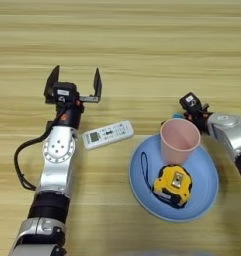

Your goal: Move the objects on the table

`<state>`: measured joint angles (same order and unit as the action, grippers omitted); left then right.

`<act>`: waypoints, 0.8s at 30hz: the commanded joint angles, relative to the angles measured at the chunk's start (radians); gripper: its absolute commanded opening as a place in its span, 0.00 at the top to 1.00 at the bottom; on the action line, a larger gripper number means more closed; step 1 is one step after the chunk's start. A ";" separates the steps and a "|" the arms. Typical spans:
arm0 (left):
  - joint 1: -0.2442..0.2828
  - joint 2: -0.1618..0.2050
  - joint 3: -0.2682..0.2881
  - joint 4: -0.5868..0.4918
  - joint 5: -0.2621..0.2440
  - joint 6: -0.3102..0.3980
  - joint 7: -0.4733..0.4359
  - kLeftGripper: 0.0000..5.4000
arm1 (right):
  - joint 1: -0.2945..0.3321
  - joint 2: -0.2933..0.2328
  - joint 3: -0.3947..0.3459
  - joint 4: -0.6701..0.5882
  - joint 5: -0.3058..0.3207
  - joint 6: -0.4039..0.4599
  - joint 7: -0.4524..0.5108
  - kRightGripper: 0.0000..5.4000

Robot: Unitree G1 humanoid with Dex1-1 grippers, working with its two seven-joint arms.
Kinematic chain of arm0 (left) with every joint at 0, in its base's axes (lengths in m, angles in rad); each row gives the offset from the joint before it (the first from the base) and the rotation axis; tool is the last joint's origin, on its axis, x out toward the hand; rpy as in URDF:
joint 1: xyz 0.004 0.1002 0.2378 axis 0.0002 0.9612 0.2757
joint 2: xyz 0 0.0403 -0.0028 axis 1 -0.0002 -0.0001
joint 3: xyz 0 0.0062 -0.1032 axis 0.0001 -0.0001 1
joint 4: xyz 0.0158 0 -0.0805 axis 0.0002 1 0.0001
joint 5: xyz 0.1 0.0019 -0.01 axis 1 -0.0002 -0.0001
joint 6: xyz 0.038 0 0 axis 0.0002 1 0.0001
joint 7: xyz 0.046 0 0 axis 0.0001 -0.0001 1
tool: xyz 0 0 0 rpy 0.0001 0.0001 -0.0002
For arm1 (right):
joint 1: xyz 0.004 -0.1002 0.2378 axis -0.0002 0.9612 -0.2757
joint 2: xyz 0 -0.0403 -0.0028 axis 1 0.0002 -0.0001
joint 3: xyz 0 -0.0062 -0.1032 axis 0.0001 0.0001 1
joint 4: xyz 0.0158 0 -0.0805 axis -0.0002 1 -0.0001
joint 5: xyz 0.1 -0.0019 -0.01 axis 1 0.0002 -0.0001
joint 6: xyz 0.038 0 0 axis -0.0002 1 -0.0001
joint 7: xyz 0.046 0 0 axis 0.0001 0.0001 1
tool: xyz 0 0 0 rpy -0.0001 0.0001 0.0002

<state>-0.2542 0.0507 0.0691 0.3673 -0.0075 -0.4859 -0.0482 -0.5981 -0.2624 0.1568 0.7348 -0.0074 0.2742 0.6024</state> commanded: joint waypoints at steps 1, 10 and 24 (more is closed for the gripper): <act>-0.014 -0.004 -0.006 0.015 0.004 -0.006 0.005 0.01 | 0.029 -0.027 0.005 0.006 -0.014 0.021 0.022 0.00; -0.019 0.000 -0.006 0.025 0.002 -0.011 0.002 0.01 | 0.069 -0.069 -0.011 -0.028 -0.008 0.029 0.046 0.00; -0.021 0.004 -0.005 0.032 0.000 -0.015 -0.002 0.00 | 0.111 -0.098 -0.027 -0.064 -0.007 0.037 0.062 0.04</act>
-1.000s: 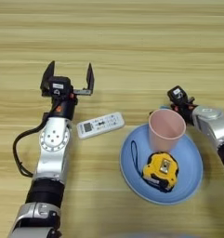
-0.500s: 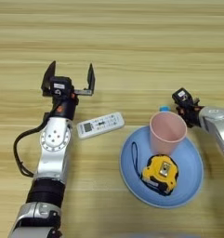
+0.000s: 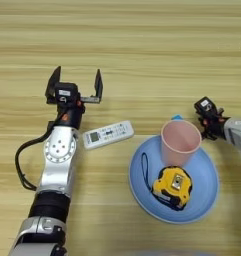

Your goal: Move the objects on the table

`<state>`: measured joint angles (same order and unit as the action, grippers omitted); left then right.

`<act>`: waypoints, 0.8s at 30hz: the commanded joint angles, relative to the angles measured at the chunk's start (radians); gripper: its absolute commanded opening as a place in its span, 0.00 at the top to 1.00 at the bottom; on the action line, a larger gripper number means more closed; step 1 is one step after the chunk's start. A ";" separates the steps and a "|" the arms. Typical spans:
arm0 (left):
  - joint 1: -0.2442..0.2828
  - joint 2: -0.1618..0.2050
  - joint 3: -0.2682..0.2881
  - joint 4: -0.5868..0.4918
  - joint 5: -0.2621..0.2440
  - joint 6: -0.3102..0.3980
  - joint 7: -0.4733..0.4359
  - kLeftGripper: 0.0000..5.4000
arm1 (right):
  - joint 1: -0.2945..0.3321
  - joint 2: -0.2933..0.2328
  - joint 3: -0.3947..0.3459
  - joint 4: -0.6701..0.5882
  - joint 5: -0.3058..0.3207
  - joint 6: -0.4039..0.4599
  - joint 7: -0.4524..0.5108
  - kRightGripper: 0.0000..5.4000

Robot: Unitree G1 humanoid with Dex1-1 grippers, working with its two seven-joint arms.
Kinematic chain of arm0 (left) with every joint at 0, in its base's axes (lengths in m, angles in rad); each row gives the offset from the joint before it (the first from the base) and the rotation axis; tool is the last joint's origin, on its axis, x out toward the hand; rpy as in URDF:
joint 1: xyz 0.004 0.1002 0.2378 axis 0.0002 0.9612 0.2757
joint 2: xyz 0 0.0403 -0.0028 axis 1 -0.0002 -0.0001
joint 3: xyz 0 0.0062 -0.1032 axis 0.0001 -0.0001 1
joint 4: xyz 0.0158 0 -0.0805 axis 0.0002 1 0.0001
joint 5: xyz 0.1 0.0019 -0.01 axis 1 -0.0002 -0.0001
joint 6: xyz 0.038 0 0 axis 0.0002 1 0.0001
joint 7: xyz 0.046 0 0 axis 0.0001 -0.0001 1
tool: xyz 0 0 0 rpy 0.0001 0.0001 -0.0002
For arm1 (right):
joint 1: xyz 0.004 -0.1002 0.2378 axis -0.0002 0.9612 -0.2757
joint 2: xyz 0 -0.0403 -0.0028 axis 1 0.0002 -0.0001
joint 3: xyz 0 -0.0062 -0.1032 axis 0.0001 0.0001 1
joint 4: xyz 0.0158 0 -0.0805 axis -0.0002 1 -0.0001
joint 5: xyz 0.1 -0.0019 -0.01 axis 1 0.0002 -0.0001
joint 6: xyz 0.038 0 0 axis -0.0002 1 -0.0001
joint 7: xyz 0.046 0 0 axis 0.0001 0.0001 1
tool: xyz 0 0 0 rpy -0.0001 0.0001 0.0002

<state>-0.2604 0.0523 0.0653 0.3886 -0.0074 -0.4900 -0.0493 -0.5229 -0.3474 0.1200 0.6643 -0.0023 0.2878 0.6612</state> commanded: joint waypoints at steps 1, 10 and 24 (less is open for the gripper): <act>-0.015 0.003 -0.002 0.011 0.000 -0.011 -0.001 0.00 | 0.037 -0.013 0.011 0.006 -0.013 0.024 0.006 0.07; -0.015 0.002 -0.002 0.012 0.000 -0.013 0.000 0.00 | 0.044 -0.017 0.029 0.009 -0.019 0.041 0.042 0.25; -0.015 0.001 -0.002 0.011 0.000 -0.012 0.000 0.00 | 0.046 -0.021 0.038 0.010 -0.028 0.038 0.053 0.47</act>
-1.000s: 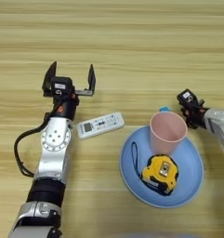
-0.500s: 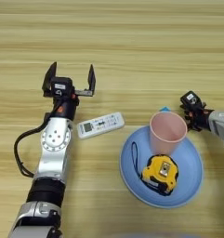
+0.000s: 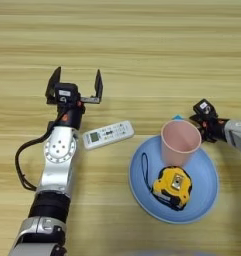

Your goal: Move the objects on the table

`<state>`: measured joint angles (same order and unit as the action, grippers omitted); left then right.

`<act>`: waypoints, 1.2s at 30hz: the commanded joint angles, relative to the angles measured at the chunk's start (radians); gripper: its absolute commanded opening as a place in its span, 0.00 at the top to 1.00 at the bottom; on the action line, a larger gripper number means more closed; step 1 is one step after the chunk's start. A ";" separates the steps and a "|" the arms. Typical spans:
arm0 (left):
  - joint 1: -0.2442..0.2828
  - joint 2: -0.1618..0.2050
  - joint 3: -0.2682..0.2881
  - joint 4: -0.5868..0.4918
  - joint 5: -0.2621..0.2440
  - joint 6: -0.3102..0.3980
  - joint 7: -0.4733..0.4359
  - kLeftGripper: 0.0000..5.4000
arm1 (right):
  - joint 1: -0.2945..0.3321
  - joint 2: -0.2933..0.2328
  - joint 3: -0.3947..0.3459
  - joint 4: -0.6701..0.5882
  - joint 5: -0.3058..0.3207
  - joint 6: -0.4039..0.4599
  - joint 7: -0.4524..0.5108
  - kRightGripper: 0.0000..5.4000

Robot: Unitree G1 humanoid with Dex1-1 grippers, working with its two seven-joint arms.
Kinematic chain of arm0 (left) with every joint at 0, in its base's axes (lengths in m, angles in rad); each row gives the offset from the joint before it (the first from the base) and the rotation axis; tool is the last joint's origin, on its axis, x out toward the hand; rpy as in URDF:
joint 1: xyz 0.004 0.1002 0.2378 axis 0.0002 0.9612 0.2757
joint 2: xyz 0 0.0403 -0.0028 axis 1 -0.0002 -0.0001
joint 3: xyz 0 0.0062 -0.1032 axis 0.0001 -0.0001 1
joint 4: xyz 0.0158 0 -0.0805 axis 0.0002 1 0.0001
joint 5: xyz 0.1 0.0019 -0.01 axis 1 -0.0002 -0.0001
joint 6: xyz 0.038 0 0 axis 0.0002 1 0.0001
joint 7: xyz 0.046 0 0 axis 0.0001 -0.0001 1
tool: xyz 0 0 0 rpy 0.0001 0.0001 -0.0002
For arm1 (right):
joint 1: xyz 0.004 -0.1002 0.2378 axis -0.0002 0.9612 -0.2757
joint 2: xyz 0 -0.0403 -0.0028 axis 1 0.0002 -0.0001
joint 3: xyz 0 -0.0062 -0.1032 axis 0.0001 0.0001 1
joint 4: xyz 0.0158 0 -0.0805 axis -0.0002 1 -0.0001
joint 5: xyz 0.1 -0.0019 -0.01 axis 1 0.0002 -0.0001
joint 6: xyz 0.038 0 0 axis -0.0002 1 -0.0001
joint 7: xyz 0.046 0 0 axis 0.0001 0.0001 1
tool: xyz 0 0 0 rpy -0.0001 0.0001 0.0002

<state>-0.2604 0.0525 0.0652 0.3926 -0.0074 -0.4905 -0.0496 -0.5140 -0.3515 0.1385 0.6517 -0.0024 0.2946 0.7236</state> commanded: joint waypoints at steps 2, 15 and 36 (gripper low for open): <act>-0.017 0.001 -0.003 0.010 0.001 -0.012 0.000 0.00 | 0.036 -0.018 0.020 0.025 -0.028 0.030 -0.009 0.51; -0.026 0.000 -0.001 0.022 0.000 -0.016 0.002 0.00 | 0.031 -0.027 0.025 0.022 -0.031 0.026 -0.009 0.74; -0.033 -0.001 -0.001 0.037 0.001 -0.024 0.004 0.00 | 0.033 -0.071 -0.028 -0.150 0.011 0.064 -0.008 0.74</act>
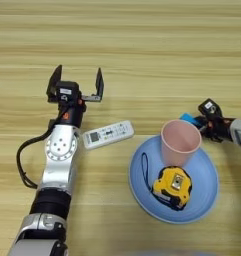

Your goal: Move the objects on the table

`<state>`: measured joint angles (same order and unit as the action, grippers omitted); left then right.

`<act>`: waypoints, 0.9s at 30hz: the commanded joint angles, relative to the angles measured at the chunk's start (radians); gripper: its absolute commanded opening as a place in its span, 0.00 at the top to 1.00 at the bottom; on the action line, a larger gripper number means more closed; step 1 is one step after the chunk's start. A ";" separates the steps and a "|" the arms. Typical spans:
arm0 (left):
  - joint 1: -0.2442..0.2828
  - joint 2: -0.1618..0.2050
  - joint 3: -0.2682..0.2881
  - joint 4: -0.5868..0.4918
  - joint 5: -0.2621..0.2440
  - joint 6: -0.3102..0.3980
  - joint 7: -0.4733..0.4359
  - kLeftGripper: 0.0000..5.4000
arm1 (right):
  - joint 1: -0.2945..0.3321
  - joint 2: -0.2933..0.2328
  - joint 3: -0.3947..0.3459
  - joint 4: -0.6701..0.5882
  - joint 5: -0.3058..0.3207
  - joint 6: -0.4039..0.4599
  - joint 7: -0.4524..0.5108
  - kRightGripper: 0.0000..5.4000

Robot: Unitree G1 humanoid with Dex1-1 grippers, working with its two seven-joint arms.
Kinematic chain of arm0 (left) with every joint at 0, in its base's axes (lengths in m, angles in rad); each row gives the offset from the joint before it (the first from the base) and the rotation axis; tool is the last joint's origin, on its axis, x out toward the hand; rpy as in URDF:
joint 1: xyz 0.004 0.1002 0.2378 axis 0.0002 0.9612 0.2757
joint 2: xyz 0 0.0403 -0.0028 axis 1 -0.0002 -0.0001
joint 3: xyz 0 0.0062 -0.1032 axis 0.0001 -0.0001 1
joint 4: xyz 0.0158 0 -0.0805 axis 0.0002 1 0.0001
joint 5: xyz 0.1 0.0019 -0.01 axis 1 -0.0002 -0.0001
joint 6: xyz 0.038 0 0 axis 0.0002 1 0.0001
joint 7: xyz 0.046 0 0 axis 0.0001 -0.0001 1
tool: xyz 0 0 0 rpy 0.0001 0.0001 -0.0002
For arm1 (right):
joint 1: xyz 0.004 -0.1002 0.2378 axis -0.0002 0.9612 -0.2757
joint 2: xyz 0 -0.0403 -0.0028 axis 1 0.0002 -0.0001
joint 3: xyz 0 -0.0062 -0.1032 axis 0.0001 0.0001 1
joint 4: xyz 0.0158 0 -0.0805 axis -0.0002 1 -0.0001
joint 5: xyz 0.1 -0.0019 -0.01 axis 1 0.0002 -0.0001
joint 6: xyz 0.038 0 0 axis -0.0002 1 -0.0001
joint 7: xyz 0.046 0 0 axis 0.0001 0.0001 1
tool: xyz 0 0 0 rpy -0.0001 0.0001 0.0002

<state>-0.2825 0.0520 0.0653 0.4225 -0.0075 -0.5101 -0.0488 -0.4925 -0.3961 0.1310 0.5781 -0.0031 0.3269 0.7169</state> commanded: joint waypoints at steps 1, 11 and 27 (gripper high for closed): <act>-0.010 0.000 -0.001 0.007 0.001 -0.004 0.003 0.00 | 0.018 -0.033 -0.029 -0.112 0.018 0.043 0.000 0.74; -0.014 0.003 -0.001 0.012 0.001 -0.009 0.001 0.00 | 0.109 -0.097 -0.101 -0.489 0.087 0.176 0.005 0.74; -0.019 0.008 0.000 0.020 0.002 -0.015 -0.001 0.00 | 0.305 -0.202 -0.232 -1.117 0.304 0.400 0.017 0.74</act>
<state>-0.2910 0.0559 0.0662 0.4349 -0.0074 -0.5205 -0.0498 -0.2124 -0.5737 -0.0912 -0.4814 0.2705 0.6991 0.7293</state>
